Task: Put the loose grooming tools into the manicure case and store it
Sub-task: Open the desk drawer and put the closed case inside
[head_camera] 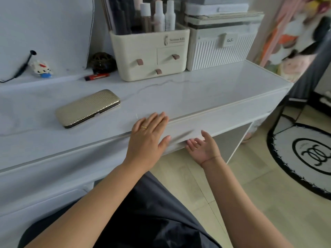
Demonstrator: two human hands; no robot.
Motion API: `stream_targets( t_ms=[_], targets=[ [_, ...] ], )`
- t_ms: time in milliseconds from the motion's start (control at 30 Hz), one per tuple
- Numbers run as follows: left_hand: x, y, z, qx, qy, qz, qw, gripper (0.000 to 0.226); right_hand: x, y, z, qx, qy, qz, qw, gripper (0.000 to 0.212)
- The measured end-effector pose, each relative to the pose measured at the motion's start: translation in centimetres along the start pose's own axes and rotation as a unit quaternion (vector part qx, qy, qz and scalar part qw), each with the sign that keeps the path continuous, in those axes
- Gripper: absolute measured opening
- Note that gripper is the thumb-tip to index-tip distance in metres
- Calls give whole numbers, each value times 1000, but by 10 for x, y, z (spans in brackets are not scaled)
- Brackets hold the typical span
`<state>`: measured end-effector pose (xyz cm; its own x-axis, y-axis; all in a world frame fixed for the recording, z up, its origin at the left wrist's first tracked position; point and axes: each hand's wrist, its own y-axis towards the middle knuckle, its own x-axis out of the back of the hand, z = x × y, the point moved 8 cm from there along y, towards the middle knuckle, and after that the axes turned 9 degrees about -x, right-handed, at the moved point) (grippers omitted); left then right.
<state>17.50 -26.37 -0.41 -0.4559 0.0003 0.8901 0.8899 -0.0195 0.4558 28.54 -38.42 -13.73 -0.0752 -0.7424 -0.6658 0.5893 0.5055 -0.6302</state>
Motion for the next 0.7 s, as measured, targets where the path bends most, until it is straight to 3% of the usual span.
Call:
stream_targets(
  t_ms=[233, 400, 467, 533, 567, 600, 667, 700],
  targets=[
    [-1, -1, -4, 2, 23, 7, 1000, 56, -5, -2, -8, -101, 88, 12, 991, 72],
    [-1, -5, -6, -4, 16, 11, 1000, 57, 12, -8, -11, -96, 81, -3, 992, 64],
    [0, -5, -7, -4, -3, -1, 1000, 54, 26, -16, -12, -88, 42, -8, 995, 59],
    [4, -4, -10, -3, -39, -31, 999, 46, 47, -26, 7, -8, -94, -73, 993, 52],
    [6, -5, -13, -4, -60, -52, 997, 41, 58, -38, 29, 91, -203, -144, 964, 47],
    [9, -6, -18, -3, -80, -73, 994, 35, 63, -57, 56, 226, -314, -218, 896, 41],
    [15, -9, -27, 0, -107, -105, 989, 28, 43, -108, 91, 463, -468, -279, 699, 36],
    [16, -11, -33, -3, -115, -114, 987, 28, 27, -126, 93, 526, -522, -264, 618, 39]
  ],
)
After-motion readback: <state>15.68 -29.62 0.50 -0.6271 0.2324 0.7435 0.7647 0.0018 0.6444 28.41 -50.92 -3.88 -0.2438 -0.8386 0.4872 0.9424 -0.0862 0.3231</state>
